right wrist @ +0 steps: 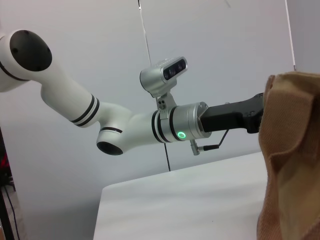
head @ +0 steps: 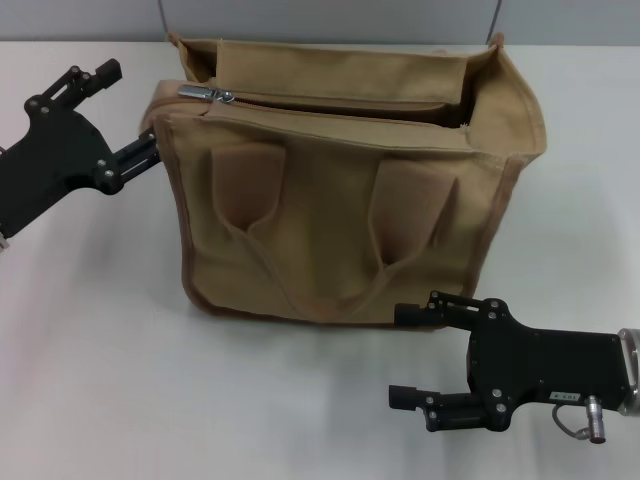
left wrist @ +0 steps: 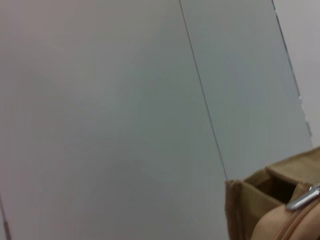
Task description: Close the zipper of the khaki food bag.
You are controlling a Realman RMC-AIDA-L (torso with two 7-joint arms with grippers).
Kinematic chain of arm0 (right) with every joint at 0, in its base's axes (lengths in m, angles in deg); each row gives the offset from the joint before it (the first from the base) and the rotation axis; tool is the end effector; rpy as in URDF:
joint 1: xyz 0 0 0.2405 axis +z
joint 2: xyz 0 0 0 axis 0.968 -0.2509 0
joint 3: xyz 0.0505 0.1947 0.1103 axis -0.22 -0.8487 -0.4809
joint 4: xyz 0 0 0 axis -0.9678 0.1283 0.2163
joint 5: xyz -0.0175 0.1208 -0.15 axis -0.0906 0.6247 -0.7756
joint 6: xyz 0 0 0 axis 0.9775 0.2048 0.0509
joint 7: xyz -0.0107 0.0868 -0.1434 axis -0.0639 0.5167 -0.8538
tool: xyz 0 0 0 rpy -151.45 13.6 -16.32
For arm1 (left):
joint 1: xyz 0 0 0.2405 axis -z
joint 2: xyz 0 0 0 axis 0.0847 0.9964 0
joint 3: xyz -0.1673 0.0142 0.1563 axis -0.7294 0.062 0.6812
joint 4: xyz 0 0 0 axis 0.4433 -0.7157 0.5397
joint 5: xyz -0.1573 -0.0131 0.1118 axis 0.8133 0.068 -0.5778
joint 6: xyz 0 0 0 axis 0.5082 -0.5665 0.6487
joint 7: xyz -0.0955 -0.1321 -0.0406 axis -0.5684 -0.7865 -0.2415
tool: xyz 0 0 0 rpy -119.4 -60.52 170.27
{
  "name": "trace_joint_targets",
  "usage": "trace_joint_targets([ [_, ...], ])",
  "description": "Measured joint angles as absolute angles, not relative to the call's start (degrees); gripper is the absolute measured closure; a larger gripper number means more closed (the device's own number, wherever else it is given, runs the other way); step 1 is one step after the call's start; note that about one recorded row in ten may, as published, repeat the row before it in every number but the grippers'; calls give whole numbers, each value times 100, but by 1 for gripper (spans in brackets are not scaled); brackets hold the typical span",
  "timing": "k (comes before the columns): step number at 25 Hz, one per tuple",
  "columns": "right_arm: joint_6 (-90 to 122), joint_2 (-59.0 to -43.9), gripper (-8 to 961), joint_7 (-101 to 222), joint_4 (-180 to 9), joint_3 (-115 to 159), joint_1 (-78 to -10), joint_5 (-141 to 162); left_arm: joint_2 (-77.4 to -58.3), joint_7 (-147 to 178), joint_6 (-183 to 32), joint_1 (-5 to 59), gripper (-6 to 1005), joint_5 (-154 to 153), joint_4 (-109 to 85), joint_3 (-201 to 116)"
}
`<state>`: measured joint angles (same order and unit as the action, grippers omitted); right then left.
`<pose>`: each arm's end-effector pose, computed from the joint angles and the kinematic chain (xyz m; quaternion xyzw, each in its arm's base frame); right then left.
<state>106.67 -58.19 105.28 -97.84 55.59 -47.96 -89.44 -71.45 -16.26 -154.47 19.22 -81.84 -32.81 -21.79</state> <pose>0.2193 0.2277 -0.0606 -0.9387 0.0955 0.3295 0.0329 -0.2595 0.3137 0.0297 -0.8468 -0.0424 -0.3166 0.4254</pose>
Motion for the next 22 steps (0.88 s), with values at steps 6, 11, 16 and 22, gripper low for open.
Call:
trace_joint_targets([
  [6, 10675, -5819, 124, 10528, -9784, 5559, -4799, -8936, -7117, -1565, -15419, 1917, 235, -8203, -3320, -2162],
  [11, 10677, -5819, 124, 10531, -9776, 5553, -4779, -8933, -7128, -1564, -15573, 1914, 259, -8190, -3296, -2172],
  [16, 10691, -5819, 124, 10563, -9775, 5550, -4756, -8932, -7148, -1489, -15567, 2017, 282, -8190, -3248, -2163],
  [22, 10742, -5819, 123, 10572, -9775, 5550, -4752, -8917, -7158, -1339, -15584, 2006, 309, -8167, -3182, -2240],
])
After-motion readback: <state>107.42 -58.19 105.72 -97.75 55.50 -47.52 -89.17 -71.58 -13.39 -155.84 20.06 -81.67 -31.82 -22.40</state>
